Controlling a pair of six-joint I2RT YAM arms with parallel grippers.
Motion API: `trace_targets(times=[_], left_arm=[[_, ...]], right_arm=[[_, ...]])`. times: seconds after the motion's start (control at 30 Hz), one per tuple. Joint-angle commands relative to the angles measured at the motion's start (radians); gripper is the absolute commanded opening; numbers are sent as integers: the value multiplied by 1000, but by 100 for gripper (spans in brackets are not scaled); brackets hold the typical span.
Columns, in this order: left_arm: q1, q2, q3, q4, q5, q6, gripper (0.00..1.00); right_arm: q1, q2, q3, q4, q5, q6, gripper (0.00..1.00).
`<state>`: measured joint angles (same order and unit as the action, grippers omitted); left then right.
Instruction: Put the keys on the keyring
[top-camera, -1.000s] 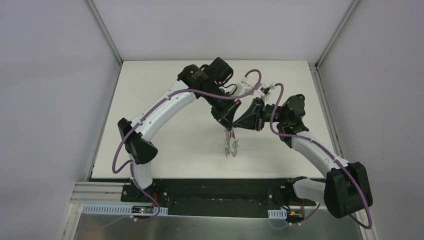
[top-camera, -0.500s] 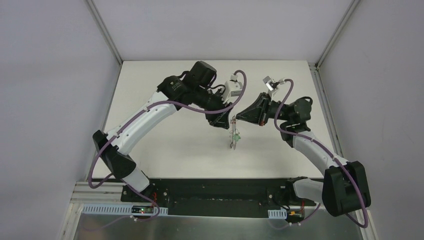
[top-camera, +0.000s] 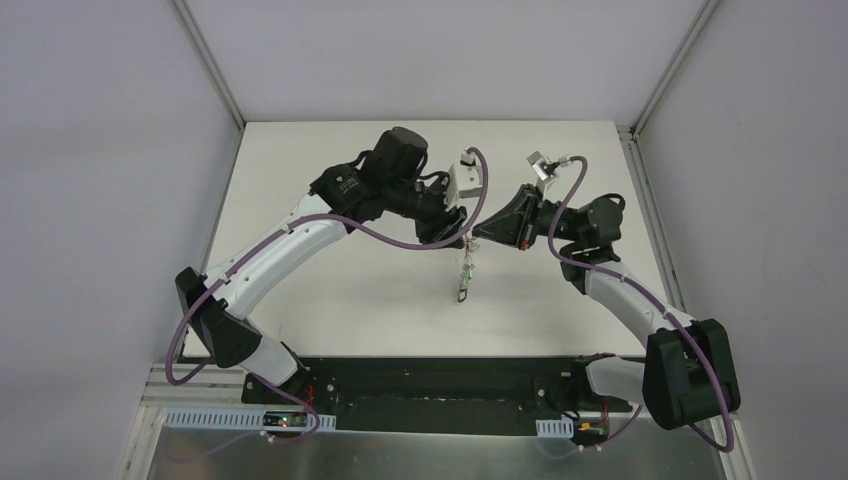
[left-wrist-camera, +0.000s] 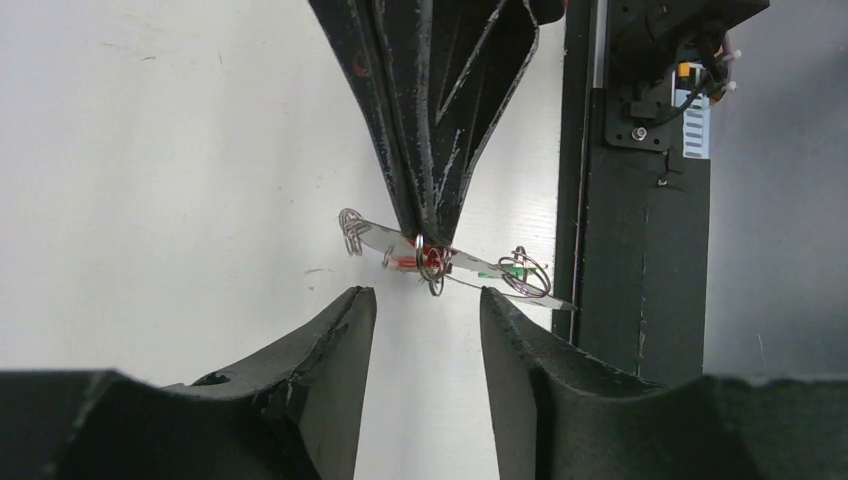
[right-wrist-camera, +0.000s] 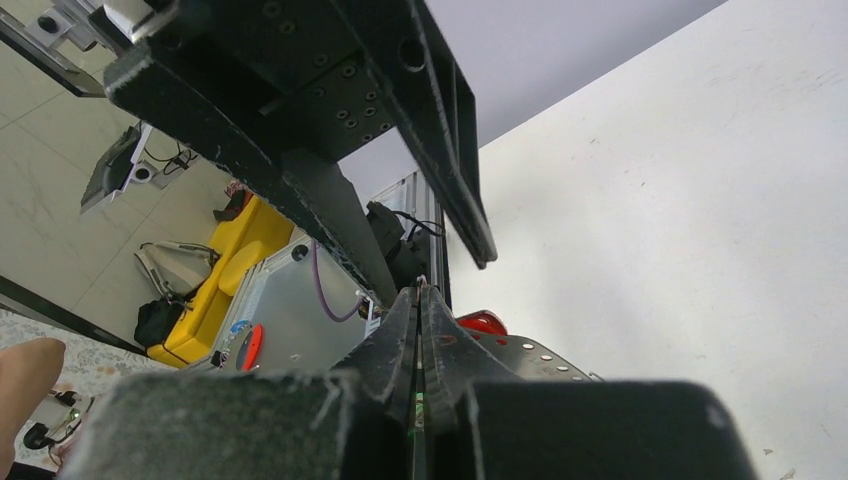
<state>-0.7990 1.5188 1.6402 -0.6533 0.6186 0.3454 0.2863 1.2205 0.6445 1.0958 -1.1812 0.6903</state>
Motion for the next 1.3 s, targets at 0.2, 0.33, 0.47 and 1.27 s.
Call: trace_targets(times=[0.2,0.33,0.47,1.27], left_arm=[[-36,24,-27,35,21,48,21],[-42,25,-31,27,41,40,15],[-46,17,-34,15,46,48,14],[6,35,-16,97,106,-117,46]], right_arm=[[-9,-6,6,82,20,14,0],[-12,0,2,81,22,11,0],[-14,5,3,77,20,6,0],[-19,4,-5,62,-24,-29,0]])
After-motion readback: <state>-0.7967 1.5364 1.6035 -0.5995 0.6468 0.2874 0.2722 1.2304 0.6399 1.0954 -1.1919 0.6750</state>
